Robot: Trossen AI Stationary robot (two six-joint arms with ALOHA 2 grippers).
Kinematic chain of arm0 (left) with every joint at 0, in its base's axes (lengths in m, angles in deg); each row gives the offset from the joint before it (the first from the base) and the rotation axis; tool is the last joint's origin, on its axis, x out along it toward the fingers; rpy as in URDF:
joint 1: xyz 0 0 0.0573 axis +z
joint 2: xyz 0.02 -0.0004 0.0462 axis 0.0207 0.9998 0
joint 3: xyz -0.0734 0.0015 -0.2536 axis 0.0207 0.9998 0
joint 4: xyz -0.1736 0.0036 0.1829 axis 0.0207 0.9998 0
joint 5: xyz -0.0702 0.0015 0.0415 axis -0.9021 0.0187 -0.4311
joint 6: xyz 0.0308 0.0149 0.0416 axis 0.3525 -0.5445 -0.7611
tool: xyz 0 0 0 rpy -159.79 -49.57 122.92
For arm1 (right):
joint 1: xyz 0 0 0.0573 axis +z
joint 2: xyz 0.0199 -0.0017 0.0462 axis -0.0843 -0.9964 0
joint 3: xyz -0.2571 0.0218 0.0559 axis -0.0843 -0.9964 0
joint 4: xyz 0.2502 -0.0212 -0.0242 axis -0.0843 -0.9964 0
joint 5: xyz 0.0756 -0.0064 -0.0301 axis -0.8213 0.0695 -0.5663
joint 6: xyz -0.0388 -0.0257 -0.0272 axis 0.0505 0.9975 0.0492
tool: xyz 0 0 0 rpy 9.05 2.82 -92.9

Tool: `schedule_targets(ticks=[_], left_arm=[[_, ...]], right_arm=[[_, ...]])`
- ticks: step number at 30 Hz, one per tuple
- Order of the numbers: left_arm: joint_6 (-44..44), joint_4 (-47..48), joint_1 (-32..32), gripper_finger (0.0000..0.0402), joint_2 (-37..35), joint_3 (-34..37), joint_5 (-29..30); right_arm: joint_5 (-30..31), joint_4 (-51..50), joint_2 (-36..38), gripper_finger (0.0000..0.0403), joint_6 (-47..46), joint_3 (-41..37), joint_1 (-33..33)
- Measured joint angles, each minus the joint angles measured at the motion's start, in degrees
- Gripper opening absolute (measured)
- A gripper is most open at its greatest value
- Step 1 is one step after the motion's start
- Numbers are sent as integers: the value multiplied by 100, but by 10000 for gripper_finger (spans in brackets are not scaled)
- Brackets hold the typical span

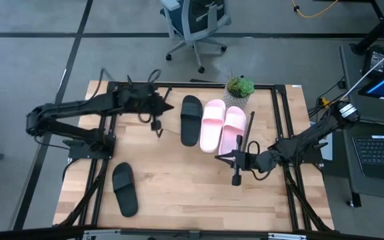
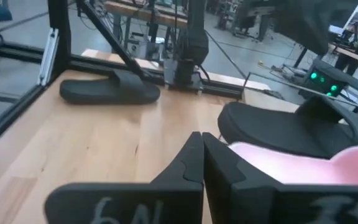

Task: Pick and place slides into the shelf
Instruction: Put the right black slide on the shelf

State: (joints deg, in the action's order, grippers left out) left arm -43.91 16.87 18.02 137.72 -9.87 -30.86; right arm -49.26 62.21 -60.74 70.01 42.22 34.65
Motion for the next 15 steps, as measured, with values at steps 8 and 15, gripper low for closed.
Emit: schedule_targets(ticks=[8,15], left_arm=[[-487,441,244,0,1414,-793,-13],[-699,803,388,0,1875,-1118,367]], right_arm=[[31,-38,51,2,94,-186,0],[116,-283,716,2,337,-191,84]])
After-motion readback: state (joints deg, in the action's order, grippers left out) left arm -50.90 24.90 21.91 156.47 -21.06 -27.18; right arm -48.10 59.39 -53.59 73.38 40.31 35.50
